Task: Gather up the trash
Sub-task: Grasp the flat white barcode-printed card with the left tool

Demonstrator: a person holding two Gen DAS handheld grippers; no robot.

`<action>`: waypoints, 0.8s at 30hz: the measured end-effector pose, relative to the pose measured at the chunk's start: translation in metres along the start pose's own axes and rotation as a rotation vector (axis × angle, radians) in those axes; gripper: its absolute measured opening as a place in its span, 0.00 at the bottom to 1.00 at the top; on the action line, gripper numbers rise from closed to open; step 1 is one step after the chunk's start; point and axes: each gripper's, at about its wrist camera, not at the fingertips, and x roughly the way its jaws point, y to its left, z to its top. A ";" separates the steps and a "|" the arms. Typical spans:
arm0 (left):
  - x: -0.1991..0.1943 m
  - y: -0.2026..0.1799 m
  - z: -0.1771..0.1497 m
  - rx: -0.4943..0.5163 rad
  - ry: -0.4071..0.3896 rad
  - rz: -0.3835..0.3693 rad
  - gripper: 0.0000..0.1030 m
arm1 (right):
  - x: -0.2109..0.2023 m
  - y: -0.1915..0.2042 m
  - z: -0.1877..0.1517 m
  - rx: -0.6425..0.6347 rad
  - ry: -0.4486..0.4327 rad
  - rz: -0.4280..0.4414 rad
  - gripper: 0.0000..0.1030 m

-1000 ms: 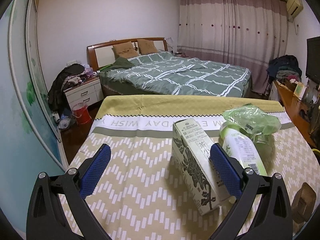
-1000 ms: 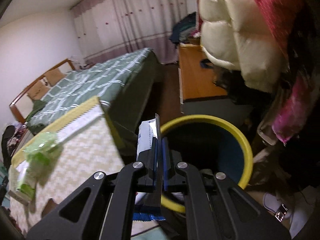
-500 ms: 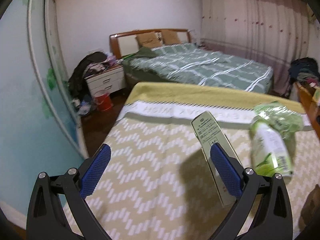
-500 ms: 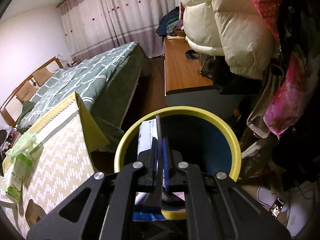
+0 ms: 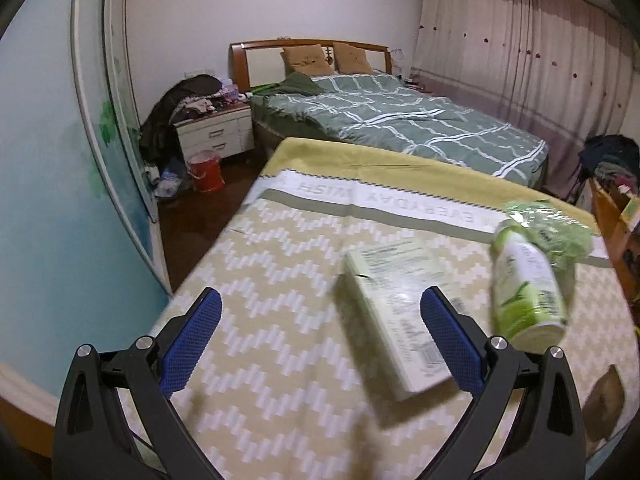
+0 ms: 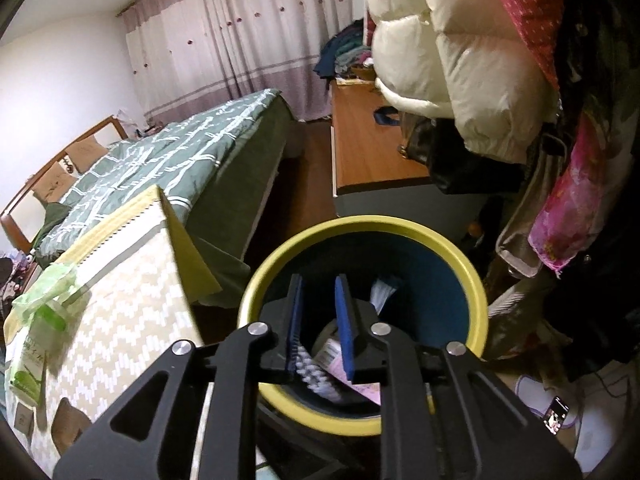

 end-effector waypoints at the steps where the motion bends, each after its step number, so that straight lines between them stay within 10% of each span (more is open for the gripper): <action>1: -0.001 -0.004 0.000 -0.003 0.004 -0.003 0.95 | -0.001 0.003 -0.002 -0.007 -0.008 0.007 0.20; 24: 0.078 -0.060 0.012 -0.116 0.266 -0.009 0.95 | 0.002 0.029 -0.002 -0.061 -0.024 0.089 0.26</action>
